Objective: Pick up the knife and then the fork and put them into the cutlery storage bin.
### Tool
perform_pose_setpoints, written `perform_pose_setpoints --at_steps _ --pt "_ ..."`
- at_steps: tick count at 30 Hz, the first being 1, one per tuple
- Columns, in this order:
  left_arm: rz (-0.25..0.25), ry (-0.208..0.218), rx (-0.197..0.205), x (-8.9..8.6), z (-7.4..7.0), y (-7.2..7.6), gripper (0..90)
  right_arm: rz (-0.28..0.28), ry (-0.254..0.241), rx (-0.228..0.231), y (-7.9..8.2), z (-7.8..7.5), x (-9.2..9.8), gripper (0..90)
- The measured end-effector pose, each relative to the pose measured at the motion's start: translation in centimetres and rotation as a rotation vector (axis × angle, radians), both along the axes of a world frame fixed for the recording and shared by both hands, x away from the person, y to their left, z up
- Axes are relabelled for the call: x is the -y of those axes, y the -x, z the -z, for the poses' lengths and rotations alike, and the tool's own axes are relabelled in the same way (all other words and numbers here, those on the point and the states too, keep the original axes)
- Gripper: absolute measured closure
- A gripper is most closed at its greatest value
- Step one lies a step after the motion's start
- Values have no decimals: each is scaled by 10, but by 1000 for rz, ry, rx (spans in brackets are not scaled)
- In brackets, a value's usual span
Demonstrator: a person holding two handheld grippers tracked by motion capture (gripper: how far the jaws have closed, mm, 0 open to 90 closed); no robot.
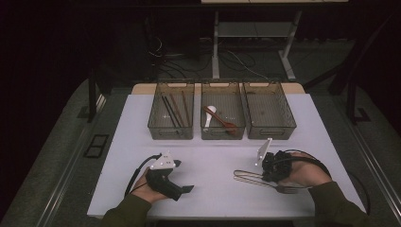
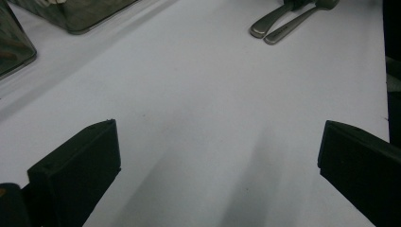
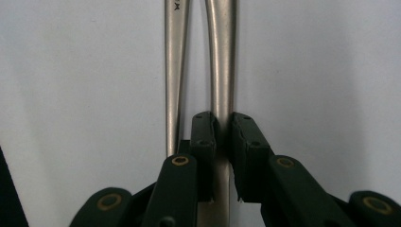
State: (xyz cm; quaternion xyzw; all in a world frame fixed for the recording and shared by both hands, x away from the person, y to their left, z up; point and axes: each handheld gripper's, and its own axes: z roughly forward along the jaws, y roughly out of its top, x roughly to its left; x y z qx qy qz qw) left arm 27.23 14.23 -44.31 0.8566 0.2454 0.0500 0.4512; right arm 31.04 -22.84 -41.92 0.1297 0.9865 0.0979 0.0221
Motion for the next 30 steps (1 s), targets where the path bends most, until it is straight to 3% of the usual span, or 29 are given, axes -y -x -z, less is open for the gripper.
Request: perform_pose_setpoints --at_steps 8,12,20,23,25,30 --pt "1 1 1 -1 0 0 0 43 -44 30 -4 -4 5 801" --pt "1 0 1 0 0 0 0 83 -113 35 -6 -8 11 801" --pt "0 2 1 -1 0 -1 0 136 -191 83 -12 -12 27 800" --pt "-1 5 1 -1 0 0 0 185 -249 91 -12 -15 32 800" --pt "-1 6 1 -1 0 0 0 208 -262 123 -14 -17 37 800" --pt "-1 6 1 -1 0 0 0 263 -333 124 -15 -20 45 800"
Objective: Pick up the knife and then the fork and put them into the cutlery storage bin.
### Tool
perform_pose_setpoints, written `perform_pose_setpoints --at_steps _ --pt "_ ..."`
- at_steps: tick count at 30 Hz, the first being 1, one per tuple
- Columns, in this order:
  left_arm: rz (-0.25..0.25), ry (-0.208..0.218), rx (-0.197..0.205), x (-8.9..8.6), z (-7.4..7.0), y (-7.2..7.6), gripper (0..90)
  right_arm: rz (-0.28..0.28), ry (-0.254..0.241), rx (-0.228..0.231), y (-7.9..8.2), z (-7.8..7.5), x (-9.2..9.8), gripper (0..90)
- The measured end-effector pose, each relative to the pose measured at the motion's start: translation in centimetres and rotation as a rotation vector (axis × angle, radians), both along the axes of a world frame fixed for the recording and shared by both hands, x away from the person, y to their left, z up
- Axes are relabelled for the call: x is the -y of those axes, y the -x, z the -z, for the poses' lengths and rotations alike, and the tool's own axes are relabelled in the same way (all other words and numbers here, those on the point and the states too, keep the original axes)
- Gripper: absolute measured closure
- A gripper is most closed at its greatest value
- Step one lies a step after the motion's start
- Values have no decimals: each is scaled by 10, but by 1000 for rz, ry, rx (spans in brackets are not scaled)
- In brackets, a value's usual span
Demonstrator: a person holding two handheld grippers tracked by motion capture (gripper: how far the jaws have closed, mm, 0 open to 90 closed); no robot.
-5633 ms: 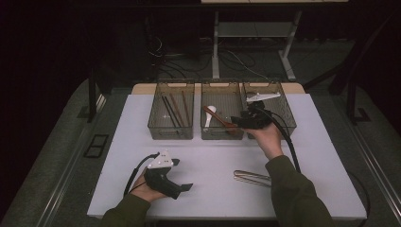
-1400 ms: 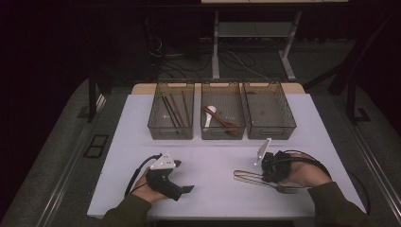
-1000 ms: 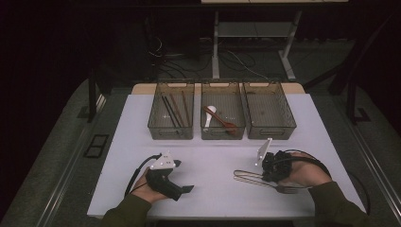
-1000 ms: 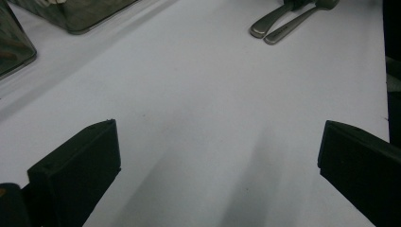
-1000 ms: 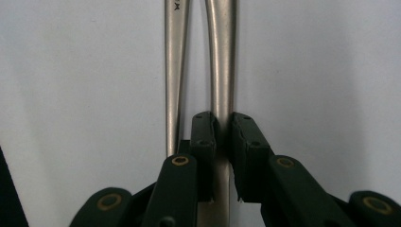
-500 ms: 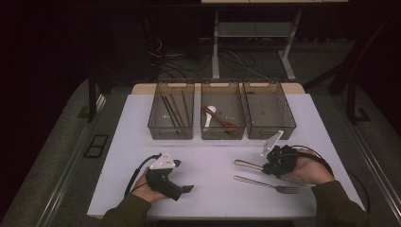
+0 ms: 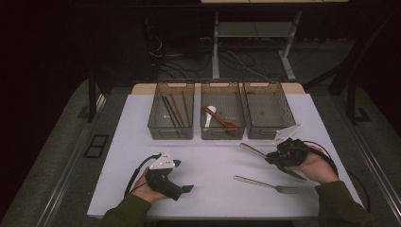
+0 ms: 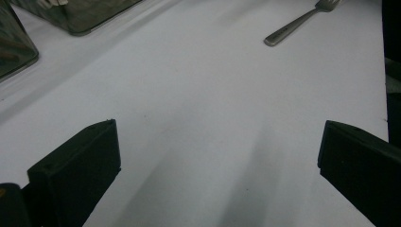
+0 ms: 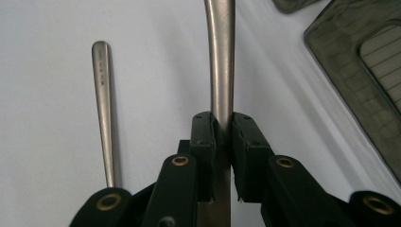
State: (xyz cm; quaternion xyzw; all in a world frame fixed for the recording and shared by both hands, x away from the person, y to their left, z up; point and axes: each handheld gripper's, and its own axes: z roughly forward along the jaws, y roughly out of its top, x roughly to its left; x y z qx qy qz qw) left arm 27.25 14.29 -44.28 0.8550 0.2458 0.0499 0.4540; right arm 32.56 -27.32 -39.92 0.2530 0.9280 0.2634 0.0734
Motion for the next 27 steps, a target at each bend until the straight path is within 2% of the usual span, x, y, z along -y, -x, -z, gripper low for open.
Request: perform_pose_setpoints --at_steps 17,21,27 --pt "5 2 2 -1 -1 0 0 181 -221 93 -1 -11 27 800" --pt "3 8 5 -1 -1 0 0 213 -246 114 -1 -13 32 800" --pt "0 17 4 -2 -1 -1 0 269 -311 172 -2 -21 39 799"
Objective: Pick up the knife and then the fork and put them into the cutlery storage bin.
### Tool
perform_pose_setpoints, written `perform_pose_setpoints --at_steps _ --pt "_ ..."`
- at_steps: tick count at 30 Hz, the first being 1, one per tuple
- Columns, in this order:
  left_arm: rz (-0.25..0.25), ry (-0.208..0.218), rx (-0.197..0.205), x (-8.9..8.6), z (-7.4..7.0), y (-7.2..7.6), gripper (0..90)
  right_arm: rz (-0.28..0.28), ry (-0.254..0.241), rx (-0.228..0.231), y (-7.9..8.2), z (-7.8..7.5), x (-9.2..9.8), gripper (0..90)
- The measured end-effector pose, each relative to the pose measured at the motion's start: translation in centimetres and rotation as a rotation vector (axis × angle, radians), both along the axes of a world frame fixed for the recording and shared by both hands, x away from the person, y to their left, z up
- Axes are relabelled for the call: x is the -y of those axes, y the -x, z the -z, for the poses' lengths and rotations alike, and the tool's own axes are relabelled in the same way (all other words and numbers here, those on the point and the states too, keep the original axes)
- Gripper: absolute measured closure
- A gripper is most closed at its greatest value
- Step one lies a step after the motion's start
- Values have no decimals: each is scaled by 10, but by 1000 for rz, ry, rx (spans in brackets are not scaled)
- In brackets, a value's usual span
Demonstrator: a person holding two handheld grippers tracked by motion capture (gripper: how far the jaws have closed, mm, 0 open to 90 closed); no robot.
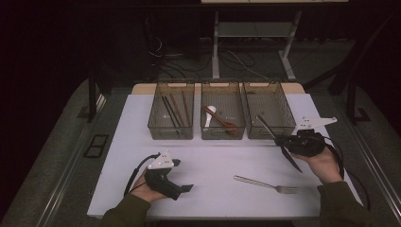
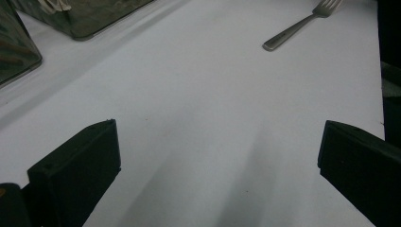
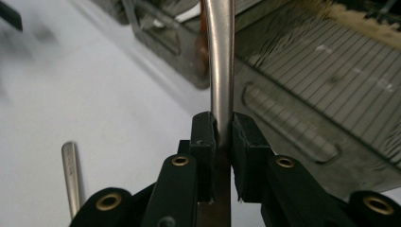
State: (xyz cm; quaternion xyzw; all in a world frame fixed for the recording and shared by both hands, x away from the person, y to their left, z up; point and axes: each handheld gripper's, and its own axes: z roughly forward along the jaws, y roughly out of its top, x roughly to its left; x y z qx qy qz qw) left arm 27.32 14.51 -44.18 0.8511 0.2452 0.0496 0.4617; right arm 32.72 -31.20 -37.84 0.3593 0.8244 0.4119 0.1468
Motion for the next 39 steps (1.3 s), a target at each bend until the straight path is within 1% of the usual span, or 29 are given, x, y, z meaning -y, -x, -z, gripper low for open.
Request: perform_pose_setpoints --at_steps 3,5,10,12,14,17,19,21,25,33,39 --pt "-2 0 2 0 0 -1 0 27 -41 22 -4 -5 4 799" --pt "-3 -1 4 -1 0 -1 0 46 -59 39 -6 -9 5 800" --pt "-14 11 0 -4 0 -1 0 81 -87 74 -12 -17 5 800" --pt "-13 11 1 -4 -1 -1 0 91 -106 78 -15 -20 4 800" --pt "-11 10 3 -4 -1 -1 0 106 -112 92 -18 -23 4 800" --pt "-13 11 -5 -5 0 0 0 121 -131 100 -22 -26 4 800" --pt "-14 19 -9 -5 0 -1 0 141 -146 110 -25 -28 4 800" --pt "-14 16 -12 -4 0 -1 0 161 -169 117 -28 -31 5 800" --pt "-11 25 -11 -4 -1 0 0 196 -204 130 -36 -37 9 800" --pt "-10 27 -13 -4 0 0 0 262 -238 150 -53 -47 14 800" --pt "-9 26 -9 -5 -1 0 0 299 -234 175 -66 -58 14 800"
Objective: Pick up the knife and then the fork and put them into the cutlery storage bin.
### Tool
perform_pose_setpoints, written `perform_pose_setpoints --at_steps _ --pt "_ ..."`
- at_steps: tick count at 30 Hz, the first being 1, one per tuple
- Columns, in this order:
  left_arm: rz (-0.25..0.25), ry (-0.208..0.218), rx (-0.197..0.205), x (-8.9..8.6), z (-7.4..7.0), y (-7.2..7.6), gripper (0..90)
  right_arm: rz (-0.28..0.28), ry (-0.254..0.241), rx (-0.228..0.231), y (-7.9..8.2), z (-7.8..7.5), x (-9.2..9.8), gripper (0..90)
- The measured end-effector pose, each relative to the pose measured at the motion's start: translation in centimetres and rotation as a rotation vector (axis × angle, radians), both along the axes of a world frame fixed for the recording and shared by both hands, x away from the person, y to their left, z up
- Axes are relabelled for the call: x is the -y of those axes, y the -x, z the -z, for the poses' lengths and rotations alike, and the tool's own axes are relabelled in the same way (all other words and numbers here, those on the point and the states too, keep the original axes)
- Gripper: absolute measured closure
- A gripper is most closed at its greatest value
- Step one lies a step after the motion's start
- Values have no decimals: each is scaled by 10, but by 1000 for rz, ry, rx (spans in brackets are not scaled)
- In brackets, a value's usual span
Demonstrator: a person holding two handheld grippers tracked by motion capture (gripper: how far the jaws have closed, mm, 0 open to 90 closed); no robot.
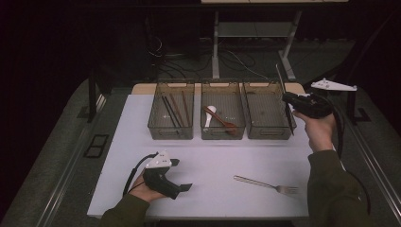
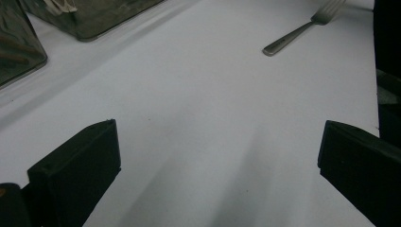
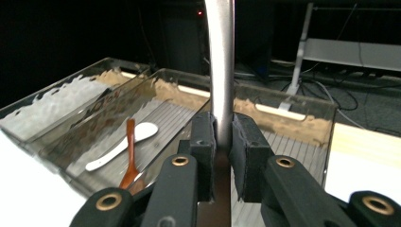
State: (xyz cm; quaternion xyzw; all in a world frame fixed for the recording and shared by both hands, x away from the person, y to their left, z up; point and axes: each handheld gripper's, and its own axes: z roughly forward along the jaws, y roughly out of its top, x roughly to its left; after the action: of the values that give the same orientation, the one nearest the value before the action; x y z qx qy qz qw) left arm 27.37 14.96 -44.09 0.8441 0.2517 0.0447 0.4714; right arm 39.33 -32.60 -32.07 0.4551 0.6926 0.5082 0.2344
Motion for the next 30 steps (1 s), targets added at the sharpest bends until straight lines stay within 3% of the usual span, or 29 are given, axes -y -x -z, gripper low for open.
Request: perform_pose_setpoints --at_steps 10,15,19,30 --pt "-2 2 0 0 0 0 0 71 21 14 -31 -3 1 800" --pt "5 -3 2 0 0 0 0 92 1 0 -47 8 3 800" --pt "2 1 2 0 0 0 0 110 20 -25 -57 21 2 800" --pt "4 -3 9 0 -1 1 0 102 57 -65 -64 48 -3 800"
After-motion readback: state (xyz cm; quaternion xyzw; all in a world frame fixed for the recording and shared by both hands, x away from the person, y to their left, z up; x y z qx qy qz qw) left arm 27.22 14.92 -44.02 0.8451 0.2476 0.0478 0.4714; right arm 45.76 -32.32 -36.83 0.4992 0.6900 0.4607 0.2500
